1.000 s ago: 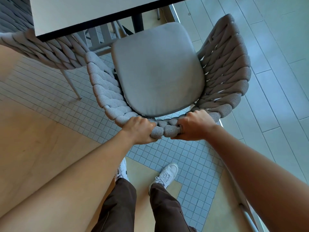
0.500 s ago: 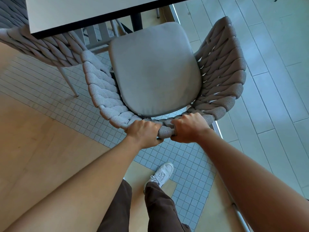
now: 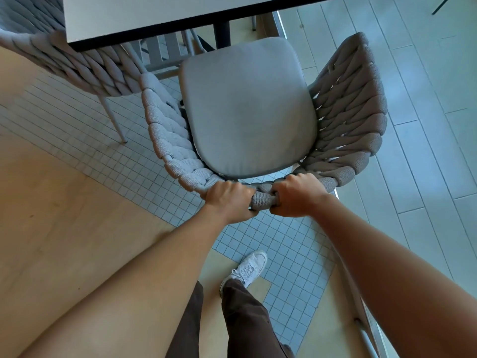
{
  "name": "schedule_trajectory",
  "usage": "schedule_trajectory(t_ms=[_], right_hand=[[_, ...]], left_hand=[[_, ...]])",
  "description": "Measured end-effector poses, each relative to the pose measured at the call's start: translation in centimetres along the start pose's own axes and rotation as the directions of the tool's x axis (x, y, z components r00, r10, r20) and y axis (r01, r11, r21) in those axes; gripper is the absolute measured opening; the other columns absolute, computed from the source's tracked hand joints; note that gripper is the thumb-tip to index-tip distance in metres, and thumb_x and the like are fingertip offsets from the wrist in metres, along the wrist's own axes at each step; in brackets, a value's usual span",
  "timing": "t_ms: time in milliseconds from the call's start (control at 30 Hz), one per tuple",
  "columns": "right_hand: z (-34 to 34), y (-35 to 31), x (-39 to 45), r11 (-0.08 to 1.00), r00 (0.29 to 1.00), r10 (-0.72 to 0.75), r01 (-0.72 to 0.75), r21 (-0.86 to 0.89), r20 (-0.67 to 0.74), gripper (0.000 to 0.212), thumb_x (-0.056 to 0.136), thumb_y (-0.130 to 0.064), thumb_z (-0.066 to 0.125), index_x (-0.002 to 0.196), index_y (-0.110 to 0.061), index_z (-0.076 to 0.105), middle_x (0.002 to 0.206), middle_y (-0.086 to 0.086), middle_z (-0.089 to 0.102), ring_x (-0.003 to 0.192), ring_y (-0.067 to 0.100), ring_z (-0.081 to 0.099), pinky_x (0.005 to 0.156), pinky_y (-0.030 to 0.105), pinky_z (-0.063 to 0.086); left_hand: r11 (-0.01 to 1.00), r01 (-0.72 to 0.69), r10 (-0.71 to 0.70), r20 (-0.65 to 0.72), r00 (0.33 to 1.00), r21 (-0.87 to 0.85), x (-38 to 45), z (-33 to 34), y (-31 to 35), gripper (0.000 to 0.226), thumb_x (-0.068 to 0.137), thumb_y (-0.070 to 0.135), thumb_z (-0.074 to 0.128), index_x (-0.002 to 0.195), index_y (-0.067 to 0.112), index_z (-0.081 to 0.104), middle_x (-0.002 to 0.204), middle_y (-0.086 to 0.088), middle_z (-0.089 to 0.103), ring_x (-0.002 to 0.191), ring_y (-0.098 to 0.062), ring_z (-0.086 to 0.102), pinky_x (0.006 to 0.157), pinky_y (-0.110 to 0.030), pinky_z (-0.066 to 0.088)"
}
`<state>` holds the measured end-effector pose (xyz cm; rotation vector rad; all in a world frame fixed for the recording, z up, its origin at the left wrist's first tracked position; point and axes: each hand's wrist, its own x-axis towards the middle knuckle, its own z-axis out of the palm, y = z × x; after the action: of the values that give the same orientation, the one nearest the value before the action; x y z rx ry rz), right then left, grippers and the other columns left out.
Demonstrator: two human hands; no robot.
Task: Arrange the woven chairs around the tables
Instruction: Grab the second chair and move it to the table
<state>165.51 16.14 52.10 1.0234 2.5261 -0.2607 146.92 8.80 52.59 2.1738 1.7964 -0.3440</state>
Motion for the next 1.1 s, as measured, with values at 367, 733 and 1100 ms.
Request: schedule_trajectory(t_ms=[367, 733, 1100], right_hand=[[-7.6, -1.7, 0.8, 0.954, 0.938, -0.071, -0.036, 0.299, 0.339, 0.078, 0.075, -0.091, 0.040, 0.121, -0.032, 0.063, 0.121, -0.005, 0.069, 0.095, 0.017, 0.062, 0.075, 0.032, 0.043], [-16.2, -11.9, 6.1, 0.988, 0.999, -0.052, 0.053, 0.145, -0.012, 0.095, 0.086, -0.088, 0.028, 0.156, -0.024, 0.034, 0.159, 0.002, 0.041, 0.142, 0.027, 0.043, 0.119, 0.050, 0.028], [-25.1, -24.9, 16.0, 0.992, 0.990, -0.090, 0.099, 0.083, -0.110, 0.101, 0.086, -0.089, 0.025, 0.159, -0.020, 0.024, 0.163, 0.005, 0.033, 0.150, 0.026, 0.029, 0.122, 0.059, 0.015]], left_hand=[[0.986, -0.071, 0.080, 0.054, 0.995, -0.150, -3.3, -5.0, -5.9, 0.061, 0.088, 0.076, 0.043, 0.129, 0.034, 0.059, 0.119, 0.007, 0.068, 0.114, -0.022, 0.060, 0.095, -0.040, 0.048], [0.977, 0.094, -0.131, -0.192, 0.973, -0.190, -9.2, -8.8, -19.2, 0.066, 0.094, 0.070, 0.041, 0.142, 0.026, 0.051, 0.151, 0.001, 0.048, 0.142, -0.021, 0.037, 0.120, -0.044, 0.024], [0.935, 0.276, -0.319, -0.187, 0.929, -0.223, -16.9, -11.1, -36.1, 0.075, 0.092, 0.076, 0.033, 0.149, 0.029, 0.042, 0.158, -0.001, 0.038, 0.148, -0.024, 0.029, 0.121, -0.044, 0.016]])
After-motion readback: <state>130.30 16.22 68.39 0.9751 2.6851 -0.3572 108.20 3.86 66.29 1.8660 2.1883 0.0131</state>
